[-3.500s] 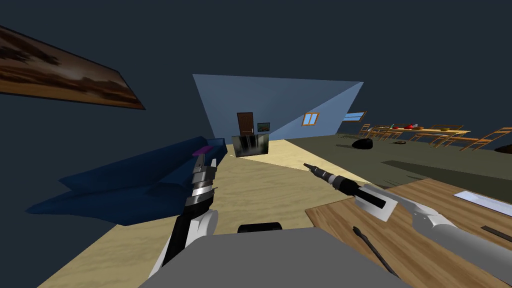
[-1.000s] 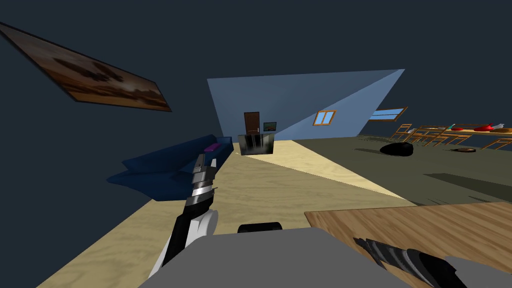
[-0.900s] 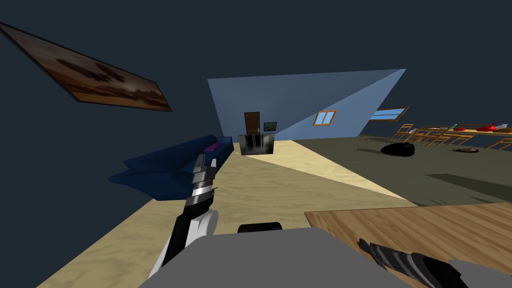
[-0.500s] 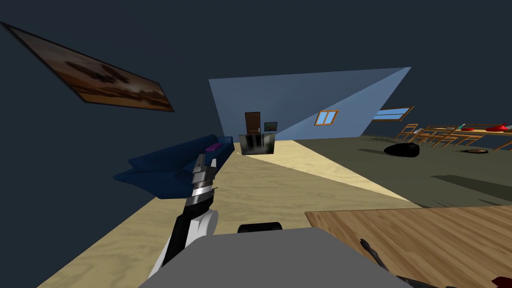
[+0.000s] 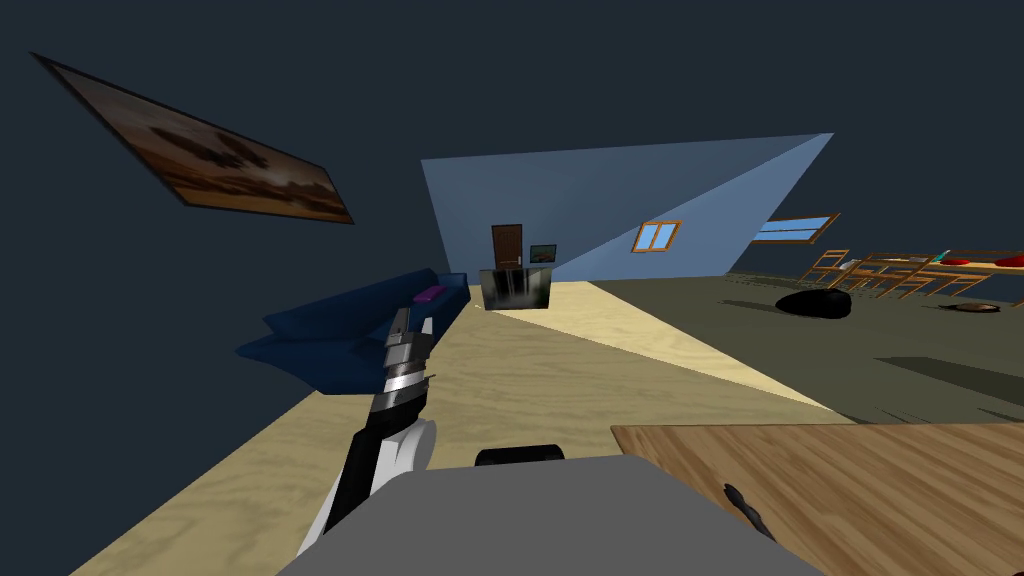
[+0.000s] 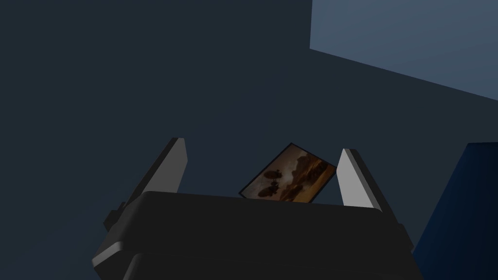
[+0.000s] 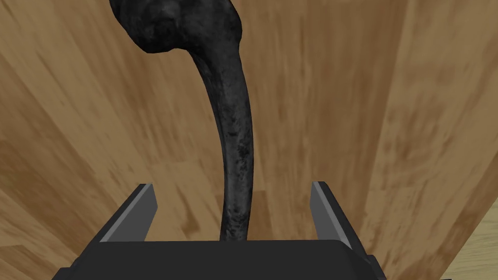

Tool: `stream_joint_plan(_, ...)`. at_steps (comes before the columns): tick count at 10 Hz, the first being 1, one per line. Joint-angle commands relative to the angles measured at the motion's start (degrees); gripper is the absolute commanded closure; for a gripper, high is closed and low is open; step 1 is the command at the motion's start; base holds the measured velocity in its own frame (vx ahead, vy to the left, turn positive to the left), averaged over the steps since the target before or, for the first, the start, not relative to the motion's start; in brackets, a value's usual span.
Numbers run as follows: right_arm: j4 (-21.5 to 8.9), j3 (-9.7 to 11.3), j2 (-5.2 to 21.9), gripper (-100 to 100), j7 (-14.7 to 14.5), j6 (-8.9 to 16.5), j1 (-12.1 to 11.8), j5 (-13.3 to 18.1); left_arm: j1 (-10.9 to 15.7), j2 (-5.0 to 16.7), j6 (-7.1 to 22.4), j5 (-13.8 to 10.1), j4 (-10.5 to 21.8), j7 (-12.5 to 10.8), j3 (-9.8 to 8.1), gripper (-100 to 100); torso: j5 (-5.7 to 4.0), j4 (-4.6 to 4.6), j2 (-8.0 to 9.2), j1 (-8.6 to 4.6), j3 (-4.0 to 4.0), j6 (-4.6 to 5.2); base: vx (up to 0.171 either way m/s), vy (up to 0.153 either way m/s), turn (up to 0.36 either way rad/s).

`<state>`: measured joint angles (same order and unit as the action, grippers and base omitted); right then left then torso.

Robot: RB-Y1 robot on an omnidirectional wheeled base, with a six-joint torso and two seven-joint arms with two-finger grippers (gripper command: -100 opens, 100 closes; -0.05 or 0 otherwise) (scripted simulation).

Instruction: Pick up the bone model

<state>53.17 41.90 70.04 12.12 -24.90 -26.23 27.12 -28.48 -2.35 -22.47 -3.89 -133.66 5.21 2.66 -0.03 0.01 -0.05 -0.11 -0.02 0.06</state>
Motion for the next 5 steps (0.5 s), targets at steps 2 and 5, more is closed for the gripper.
stream_joint_plan(2,-1.0,0.1,-1.2,-100,-0.3,0.3,0.4,0.2,0.0,0.0,0.0,0.0,0.0,0.0,0.0,0,-0.01,0.0,-0.02,-0.04,-0.01,0.0,0.013,-0.038,0.03)
stream_joint_plan(5,-1.0,0.1,-1.4,100,-0.4,0.1,0.5,0.1,0.0,0.0,0.0,0.0,0.0,0.0,0.01,0,-0.02,0.0,0.04,-0.03,0.02,0.01,0.0,0.0,0.0)
